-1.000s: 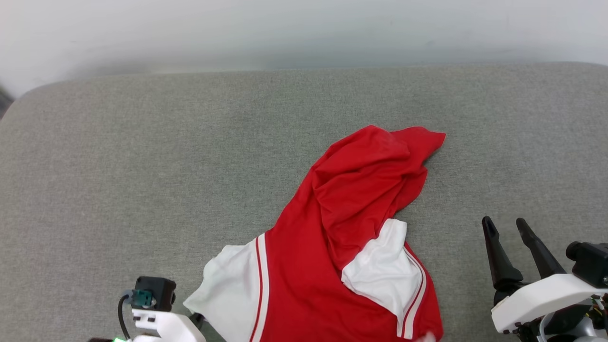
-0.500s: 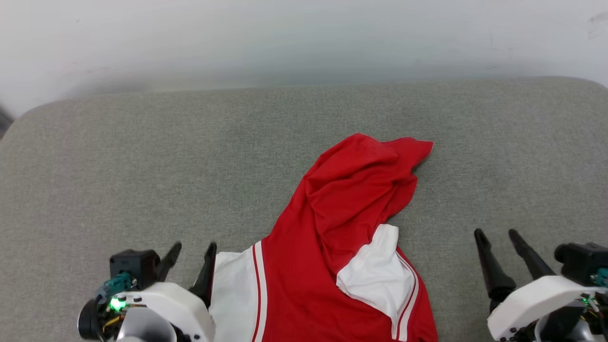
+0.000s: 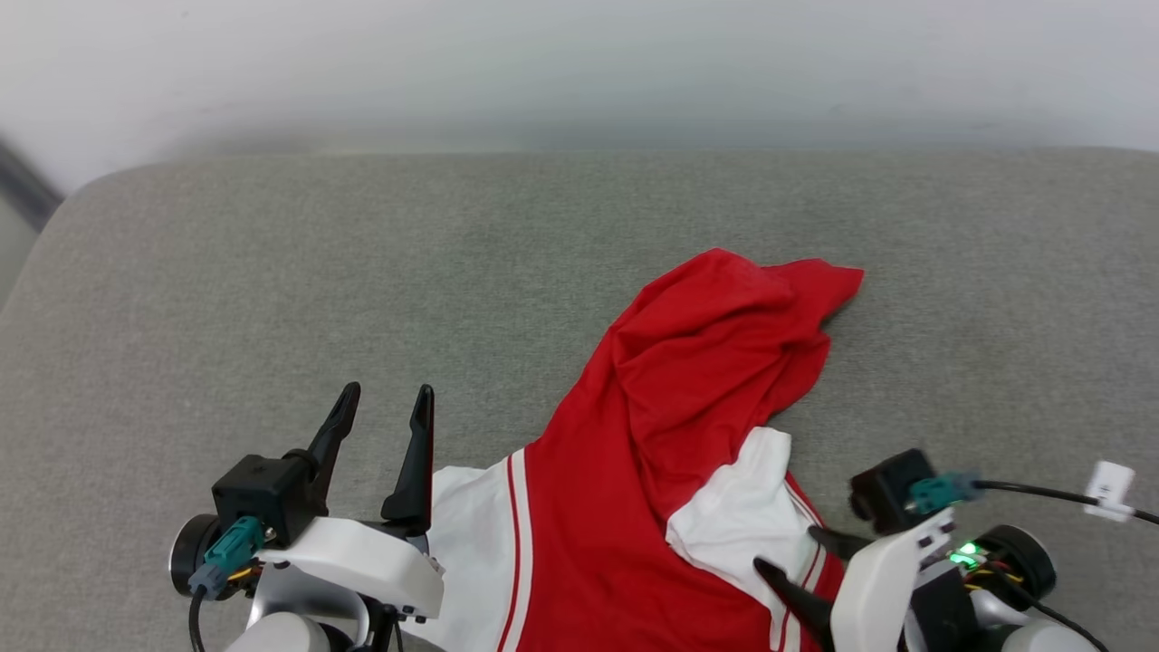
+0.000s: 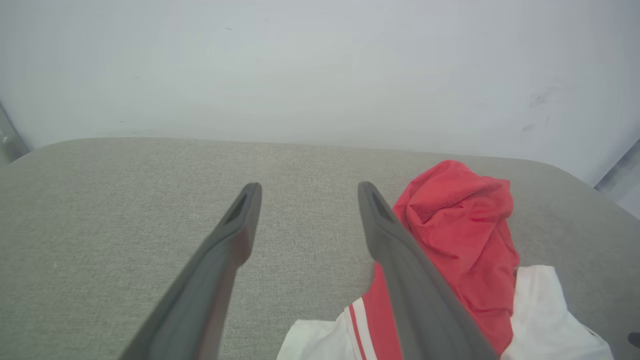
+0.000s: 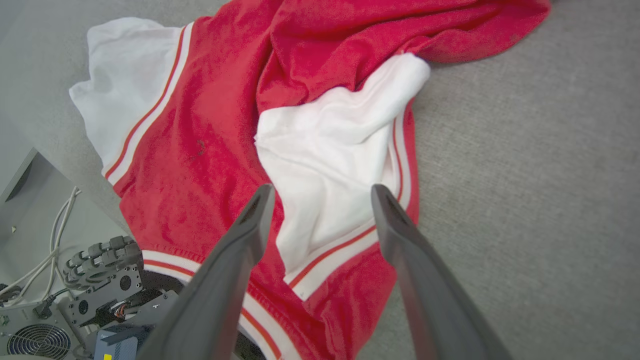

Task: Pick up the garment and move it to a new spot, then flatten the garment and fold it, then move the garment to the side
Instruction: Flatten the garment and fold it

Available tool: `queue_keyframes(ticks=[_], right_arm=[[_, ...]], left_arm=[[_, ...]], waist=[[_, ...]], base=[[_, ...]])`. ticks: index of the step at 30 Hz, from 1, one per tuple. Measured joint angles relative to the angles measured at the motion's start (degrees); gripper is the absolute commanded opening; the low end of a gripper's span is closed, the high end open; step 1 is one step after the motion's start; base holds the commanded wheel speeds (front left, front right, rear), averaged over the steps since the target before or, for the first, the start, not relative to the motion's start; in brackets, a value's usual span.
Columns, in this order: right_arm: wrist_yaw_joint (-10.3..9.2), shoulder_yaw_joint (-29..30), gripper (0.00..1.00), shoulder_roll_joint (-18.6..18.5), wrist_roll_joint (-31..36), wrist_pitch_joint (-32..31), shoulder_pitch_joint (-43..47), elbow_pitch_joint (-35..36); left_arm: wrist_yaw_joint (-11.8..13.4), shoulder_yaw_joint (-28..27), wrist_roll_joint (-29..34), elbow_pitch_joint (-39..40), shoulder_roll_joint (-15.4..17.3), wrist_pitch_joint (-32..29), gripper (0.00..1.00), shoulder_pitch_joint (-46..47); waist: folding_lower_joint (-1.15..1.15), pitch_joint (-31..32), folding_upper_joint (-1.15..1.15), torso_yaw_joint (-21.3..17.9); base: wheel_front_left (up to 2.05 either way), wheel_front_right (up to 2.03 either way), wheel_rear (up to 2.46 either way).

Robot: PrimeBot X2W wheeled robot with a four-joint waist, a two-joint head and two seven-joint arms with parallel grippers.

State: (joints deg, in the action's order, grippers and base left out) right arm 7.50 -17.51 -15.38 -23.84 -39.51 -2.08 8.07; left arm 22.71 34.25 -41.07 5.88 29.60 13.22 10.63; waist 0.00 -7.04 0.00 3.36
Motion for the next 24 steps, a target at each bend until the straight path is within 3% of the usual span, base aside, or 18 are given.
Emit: queue_keyframes(ticks=[4,15,16,17,24], right_arm=[[0.00,-4.6,1.00,-2.4,-1.5,-3.8,-1.9,-0.1],[0.00,-11.6,1.00,-6.2,-2.7,-4.8,-9.5,-7.7],[0.00,-12.0,0.45,-6.3,-2.9,-4.9,-9.9,-8.0],[0.00,-12.2,0.00,-6.4,-3.0,-4.7,-10.3,-8.1],[0.01,-11.3,0.00,-6.5,-3.6,-1.5,-12.4,-6.0]], left_arm=[[0.0,-0.1,0.2,0.2,-0.5,0.2,1.00,0.5],[-1.1,-0.2,0.5,-1.4,-2.7,0.9,1.00,2.2],[-1.2,-0.2,0.5,-1.6,-2.8,0.9,1.00,2.3],[-1.4,-0.2,0.5,-1.8,-2.9,1.0,1.00,2.4],[-1.6,-0.5,0.1,-2.9,-2.9,1.1,1.00,2.4]], waist=[[0.00,-1.2,0.00,1.3],[0.00,-5.2,0.00,3.4],[0.00,-5.4,0.00,3.5],[0.00,-5.5,0.00,3.6],[0.00,-4.7,0.00,2.7]], base=[[0.00,0.00,0.00],[0.00,0.00,0.00],[0.00,0.00,0.00],[0.00,0.00,0.00],[0.00,0.00,0.00]])
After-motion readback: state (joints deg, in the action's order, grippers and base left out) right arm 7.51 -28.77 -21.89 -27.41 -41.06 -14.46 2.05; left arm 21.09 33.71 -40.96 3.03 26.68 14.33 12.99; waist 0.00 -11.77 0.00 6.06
